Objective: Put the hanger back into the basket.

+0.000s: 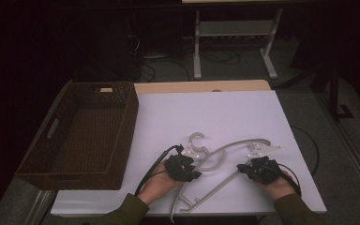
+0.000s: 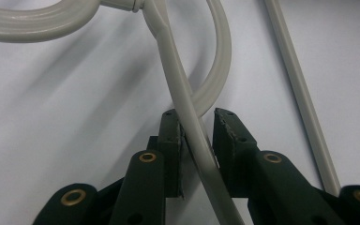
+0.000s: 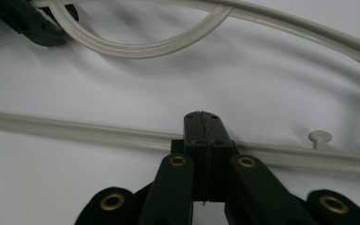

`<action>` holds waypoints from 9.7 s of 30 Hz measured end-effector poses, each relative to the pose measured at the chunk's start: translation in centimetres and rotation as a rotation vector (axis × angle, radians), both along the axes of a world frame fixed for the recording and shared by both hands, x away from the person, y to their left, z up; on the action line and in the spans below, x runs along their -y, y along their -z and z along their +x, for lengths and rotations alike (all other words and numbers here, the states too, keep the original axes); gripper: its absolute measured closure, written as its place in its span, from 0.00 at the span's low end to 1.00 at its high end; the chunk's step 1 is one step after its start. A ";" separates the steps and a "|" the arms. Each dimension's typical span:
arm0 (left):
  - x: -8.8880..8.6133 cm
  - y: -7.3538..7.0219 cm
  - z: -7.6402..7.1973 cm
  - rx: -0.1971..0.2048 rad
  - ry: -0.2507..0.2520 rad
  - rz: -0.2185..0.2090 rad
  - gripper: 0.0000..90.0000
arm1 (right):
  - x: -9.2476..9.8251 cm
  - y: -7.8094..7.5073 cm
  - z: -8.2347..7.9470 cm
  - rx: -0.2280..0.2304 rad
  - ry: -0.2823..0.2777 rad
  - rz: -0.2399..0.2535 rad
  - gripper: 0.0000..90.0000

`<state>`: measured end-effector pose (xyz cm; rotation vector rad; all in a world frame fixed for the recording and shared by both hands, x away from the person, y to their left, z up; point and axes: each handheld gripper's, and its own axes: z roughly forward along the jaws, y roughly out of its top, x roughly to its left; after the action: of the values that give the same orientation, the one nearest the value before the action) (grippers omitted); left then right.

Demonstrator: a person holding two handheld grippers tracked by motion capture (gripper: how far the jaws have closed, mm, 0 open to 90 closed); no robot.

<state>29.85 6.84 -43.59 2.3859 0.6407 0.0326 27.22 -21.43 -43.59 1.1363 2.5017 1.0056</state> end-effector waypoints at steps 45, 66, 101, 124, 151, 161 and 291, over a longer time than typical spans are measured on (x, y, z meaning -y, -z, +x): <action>-6.0 -5.5 3.2 0.041 -0.227 -0.085 0.91 | 1.3 -3.1 -1.4 0.205 -0.004 0.261 0.25; -10.8 -13.4 5.4 0.070 -0.299 -0.122 0.91 | 1.6 -2.7 -1.0 0.241 0.055 0.247 0.09; -24.5 -17.9 5.8 0.134 -0.472 -0.113 0.91 | 1.9 -2.2 -0.9 0.252 0.097 0.254 0.09; -34.3 -16.9 5.0 0.145 -0.651 -0.060 0.91 | 1.7 -2.0 -0.9 0.237 0.101 0.247 0.09; -38.5 -13.6 5.7 0.088 -0.737 0.100 0.91 | 1.9 -1.9 -0.7 0.235 0.107 0.242 0.09; -38.1 -12.8 6.7 0.069 -0.731 0.130 0.91 | 2.0 -1.9 -0.8 0.230 0.114 0.242 0.09; -18.7 -10.8 0.1 0.403 -0.245 -0.604 0.05 | 0.6 -12.5 1.0 0.448 -0.015 0.486 0.01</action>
<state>29.99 25.51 -32.79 1.6486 0.6324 0.3635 28.26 -22.05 -31.13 0.8680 1.9677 1.7158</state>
